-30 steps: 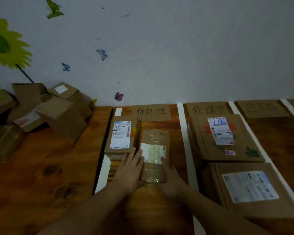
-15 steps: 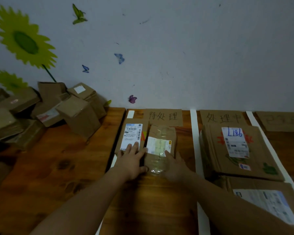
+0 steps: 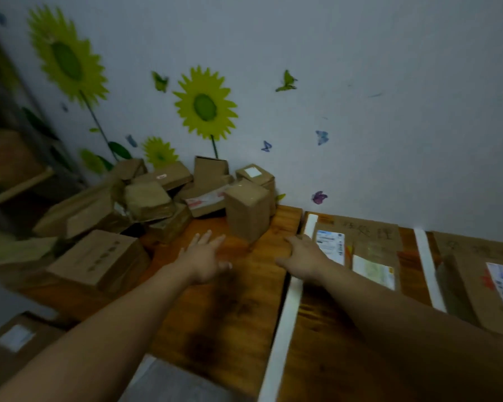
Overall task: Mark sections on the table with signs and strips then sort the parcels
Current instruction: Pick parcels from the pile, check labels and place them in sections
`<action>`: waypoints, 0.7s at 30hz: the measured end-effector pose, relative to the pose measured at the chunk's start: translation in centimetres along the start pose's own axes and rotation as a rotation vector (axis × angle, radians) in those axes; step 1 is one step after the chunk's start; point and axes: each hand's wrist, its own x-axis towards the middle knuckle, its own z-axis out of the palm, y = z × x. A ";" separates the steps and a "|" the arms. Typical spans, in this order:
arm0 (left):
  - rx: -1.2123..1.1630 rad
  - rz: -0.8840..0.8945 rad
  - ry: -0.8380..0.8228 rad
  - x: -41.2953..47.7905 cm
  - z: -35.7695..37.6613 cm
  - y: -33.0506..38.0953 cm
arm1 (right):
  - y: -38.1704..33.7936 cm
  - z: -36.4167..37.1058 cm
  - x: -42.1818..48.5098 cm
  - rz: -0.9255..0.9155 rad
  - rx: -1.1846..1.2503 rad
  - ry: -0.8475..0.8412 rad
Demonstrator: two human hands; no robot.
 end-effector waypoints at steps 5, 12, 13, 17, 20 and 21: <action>-0.083 -0.083 0.046 -2.9 -2.0 -13.2 | -10.8 4.9 1.0 -0.044 -0.069 -0.114; -0.216 -0.226 0.047 -6.4 -3.1 -28.4 | -22.7 13.3 2.1 -0.084 -0.112 -0.239; -0.226 -0.246 0.057 -6.4 -3.0 -29.8 | -23.7 14.1 2.5 -0.088 -0.112 -0.245; -0.320 -0.269 0.082 -5.1 -3.4 -33.1 | -26.8 16.7 4.6 -0.076 -0.075 -0.258; -0.427 -0.321 0.045 -3.2 -3.8 -34.4 | -28.5 18.3 6.9 -0.052 -0.060 -0.296; -0.473 -0.334 0.039 -2.3 -3.8 -35.0 | -29.0 18.8 7.7 -0.042 -0.038 -0.310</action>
